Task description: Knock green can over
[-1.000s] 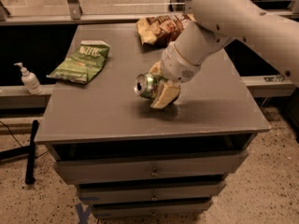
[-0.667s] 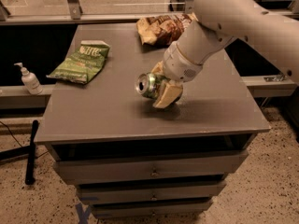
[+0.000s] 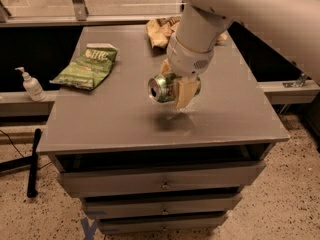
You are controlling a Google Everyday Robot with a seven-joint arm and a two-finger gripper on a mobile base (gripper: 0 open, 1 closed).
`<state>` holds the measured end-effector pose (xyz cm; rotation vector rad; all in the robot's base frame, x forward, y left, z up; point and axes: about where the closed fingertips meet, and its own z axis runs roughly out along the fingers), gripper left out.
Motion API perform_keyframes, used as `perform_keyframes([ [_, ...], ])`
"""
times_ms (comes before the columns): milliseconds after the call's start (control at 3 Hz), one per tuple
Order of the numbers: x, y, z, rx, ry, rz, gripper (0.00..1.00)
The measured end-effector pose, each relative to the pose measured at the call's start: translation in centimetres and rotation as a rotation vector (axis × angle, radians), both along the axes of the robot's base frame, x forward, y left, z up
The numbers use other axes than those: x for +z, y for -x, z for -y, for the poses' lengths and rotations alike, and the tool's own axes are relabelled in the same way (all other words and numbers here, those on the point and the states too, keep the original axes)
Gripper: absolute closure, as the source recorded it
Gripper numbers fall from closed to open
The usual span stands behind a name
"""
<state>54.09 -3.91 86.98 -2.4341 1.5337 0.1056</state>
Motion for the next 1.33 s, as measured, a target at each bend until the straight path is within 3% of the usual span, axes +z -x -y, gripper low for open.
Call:
perform_keyframes([
  [333,1.3,0.3,0.4,0.043,0.096,0.037,1.0],
  [667,0.6,1.3,0.7,0.041,0.151,0.039,1.0],
  [1000,-1.2,2.3,0.8,0.03,0.184,0.011,1.0],
  [1333,-2.6,2.9,0.8,0.005,0.199,-0.01,0.82],
])
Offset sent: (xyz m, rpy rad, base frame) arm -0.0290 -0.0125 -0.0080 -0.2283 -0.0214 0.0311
